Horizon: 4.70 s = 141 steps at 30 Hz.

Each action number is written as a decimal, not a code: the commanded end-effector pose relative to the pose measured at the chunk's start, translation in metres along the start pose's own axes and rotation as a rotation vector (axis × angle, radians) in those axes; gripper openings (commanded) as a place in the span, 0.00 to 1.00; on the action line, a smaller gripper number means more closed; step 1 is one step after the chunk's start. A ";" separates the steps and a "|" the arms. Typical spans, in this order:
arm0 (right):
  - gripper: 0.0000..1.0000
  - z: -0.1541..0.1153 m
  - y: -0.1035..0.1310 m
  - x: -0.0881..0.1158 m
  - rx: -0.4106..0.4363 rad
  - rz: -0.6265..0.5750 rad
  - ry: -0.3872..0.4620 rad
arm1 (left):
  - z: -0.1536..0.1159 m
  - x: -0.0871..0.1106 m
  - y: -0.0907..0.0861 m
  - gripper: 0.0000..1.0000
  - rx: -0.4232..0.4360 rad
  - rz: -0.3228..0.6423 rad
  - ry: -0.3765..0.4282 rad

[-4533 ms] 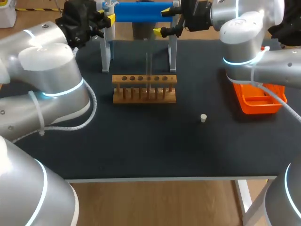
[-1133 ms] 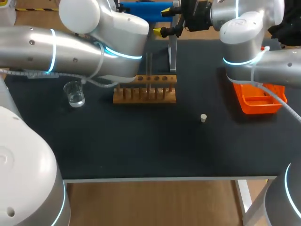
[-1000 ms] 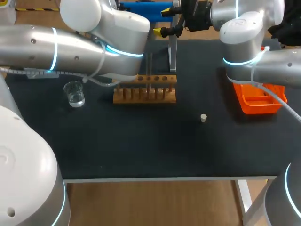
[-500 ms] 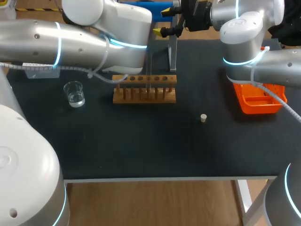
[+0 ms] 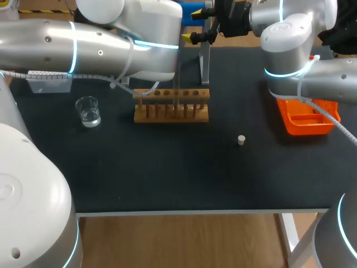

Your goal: Invert the test tube, pick up the pipette, mount the tip to pipette, aspirate from beaker and dispense into the tube, eject the tip, return the pipette, and cap with the stopper.

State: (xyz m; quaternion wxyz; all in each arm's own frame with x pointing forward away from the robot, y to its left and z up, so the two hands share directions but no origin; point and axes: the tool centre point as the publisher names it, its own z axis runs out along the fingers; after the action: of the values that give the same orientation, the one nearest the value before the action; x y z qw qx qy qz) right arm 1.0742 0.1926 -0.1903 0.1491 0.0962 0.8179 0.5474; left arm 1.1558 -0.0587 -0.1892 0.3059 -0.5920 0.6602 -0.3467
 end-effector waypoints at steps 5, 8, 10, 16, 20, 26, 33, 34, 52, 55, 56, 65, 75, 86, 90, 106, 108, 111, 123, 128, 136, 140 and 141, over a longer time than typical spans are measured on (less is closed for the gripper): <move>1.00 0.000 0.000 -0.001 0.003 0.001 0.003 | 0.003 0.001 0.000 0.00 -0.023 -0.011 -0.001; 1.00 0.000 0.000 -0.001 0.003 0.001 0.003 | 0.004 0.002 0.001 0.00 -0.027 -0.015 0.001; 1.00 0.000 0.000 -0.001 0.003 0.001 0.003 | 0.004 0.002 0.001 0.00 -0.031 -0.023 0.001; 1.00 0.000 0.000 -0.001 0.003 0.001 0.003 | 0.005 0.001 0.002 1.00 -0.038 -0.035 0.007; 1.00 0.000 0.000 -0.001 0.003 0.001 0.003 | 0.002 0.001 0.001 1.00 -0.035 -0.036 0.013; 1.00 0.000 0.000 -0.001 0.003 0.001 0.003 | -0.010 0.004 -0.005 1.00 -0.007 -0.037 0.018; 1.00 0.000 0.000 -0.001 0.003 0.001 0.003 | -0.033 0.009 -0.021 1.00 0.057 -0.023 0.030; 1.00 0.000 0.000 -0.001 0.003 0.001 0.003 | -0.037 0.010 -0.023 1.00 0.067 -0.023 0.038; 1.00 0.000 0.000 -0.001 0.003 0.001 0.003 | -0.136 0.028 -0.013 1.00 0.100 0.181 0.383; 1.00 0.000 0.000 -0.001 0.003 0.001 0.003 | -0.149 0.032 -0.012 1.00 0.149 0.237 0.485; 1.00 0.000 0.000 -0.001 0.003 0.001 0.003 | -0.153 0.034 -0.011 1.00 0.148 0.263 0.517; 1.00 0.000 0.000 -0.001 0.003 0.001 0.003 | -0.176 0.048 0.008 1.00 0.204 0.424 0.785; 1.00 0.000 0.000 -0.001 0.003 0.001 0.003 | -0.183 0.071 0.050 1.00 0.189 0.548 0.997; 1.00 0.000 0.000 -0.001 0.003 0.001 0.003 | -0.167 0.082 0.087 1.00 0.152 0.584 1.123; 1.00 0.000 0.000 -0.001 0.003 0.001 0.003 | -0.161 0.087 0.097 1.00 0.134 0.595 1.140; 1.00 0.000 0.000 -0.001 0.003 0.001 0.003 | -0.135 0.109 0.120 1.00 0.083 0.672 1.081; 1.00 0.000 0.000 -0.001 0.003 0.001 0.003 | -0.131 0.112 0.123 1.00 0.078 0.676 1.075; 1.00 0.000 0.000 -0.001 0.003 0.001 0.003 | -0.126 0.117 0.128 1.00 0.075 0.681 1.070; 1.00 0.000 0.000 -0.001 0.003 0.001 0.003 | -0.102 0.135 0.141 1.00 0.059 0.743 1.054; 1.00 0.000 0.000 -0.001 0.003 0.001 0.003 | -0.096 0.139 0.145 1.00 0.063 0.742 1.054; 1.00 0.000 0.000 -0.001 0.003 0.001 0.003 | -0.085 0.145 0.152 1.00 0.055 0.738 1.064; 1.00 0.000 0.000 -0.001 0.003 0.001 0.003 | -0.080 0.147 0.155 1.00 0.049 0.733 1.065; 1.00 0.000 0.000 -0.001 0.003 0.001 0.003 | -0.078 0.147 0.156 1.00 0.048 0.732 1.064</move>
State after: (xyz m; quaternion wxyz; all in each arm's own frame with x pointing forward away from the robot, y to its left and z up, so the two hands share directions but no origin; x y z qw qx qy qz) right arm 1.0742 0.1926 -0.1903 0.1491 0.0962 0.8179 0.5474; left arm 0.9822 -0.1844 -0.2667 0.0494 -0.0686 0.8729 -0.4806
